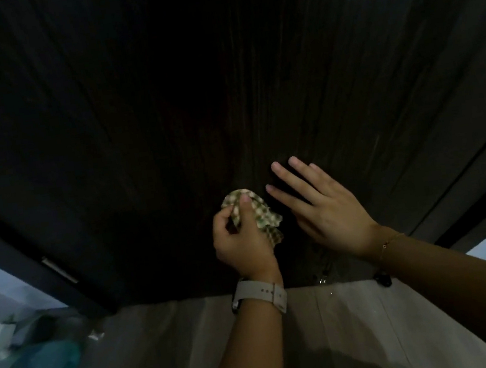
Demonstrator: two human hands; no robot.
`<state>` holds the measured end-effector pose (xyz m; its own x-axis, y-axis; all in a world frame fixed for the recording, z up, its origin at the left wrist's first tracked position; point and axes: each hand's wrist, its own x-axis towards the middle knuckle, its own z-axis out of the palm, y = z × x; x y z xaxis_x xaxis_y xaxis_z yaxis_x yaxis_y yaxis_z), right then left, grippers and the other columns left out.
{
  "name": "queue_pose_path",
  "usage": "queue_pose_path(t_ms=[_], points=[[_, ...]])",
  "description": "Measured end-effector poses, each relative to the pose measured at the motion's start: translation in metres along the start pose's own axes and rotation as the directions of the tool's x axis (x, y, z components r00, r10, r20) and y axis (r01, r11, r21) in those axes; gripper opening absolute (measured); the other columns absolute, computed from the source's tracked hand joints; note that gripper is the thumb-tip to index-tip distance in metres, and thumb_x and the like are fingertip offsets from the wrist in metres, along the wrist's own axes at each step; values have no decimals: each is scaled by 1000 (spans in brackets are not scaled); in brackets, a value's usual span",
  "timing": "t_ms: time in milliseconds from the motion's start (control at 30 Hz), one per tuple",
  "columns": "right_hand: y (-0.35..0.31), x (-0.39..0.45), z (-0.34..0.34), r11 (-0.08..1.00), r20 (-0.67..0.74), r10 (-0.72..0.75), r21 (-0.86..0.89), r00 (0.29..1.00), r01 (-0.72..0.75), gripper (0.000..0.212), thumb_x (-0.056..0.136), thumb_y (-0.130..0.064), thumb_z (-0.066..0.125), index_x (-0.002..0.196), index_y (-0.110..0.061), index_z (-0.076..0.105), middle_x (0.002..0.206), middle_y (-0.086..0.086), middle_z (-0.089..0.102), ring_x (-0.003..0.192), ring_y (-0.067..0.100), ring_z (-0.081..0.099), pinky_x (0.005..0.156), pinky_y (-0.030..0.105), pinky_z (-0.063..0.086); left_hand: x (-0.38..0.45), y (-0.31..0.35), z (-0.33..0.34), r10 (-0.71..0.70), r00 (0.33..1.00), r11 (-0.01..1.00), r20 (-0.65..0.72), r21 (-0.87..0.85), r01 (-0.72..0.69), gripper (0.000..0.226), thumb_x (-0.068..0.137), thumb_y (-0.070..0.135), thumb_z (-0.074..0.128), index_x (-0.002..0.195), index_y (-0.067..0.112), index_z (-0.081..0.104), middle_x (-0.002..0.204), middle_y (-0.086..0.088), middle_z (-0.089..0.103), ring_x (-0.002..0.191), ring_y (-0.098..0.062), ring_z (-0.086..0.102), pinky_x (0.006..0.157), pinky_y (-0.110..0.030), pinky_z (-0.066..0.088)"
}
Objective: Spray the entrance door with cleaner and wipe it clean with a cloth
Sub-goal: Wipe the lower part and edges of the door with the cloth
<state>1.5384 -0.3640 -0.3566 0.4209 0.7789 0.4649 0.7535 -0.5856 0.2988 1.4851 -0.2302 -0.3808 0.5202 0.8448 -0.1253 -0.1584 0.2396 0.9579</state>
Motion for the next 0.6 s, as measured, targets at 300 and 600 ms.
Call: queue_pose_path(t_ms=[300, 600], points=[[-7, 4, 18, 998, -115, 57, -7, 992, -58, 79, 82, -15, 68, 150, -22, 27, 159, 8, 14, 149, 24, -3, 121, 39, 3, 2, -85, -15, -320, 944, 945, -80, 35, 324, 26, 79, 15, 78, 86, 21, 54, 109, -12, 61, 102, -27, 60, 88, -40, 53], [6, 3, 13, 1000, -89, -8, -27, 996, 6, 65, 95, -25, 48, 152, -19, 18, 160, 5, 12, 150, 21, -2, 122, 35, 4, -10, 4, 15, -78, 997, 983, 1, -165, 77, 16, 79, 13, 77, 88, 14, 64, 94, 0, 69, 89, -10, 68, 73, -21, 55]])
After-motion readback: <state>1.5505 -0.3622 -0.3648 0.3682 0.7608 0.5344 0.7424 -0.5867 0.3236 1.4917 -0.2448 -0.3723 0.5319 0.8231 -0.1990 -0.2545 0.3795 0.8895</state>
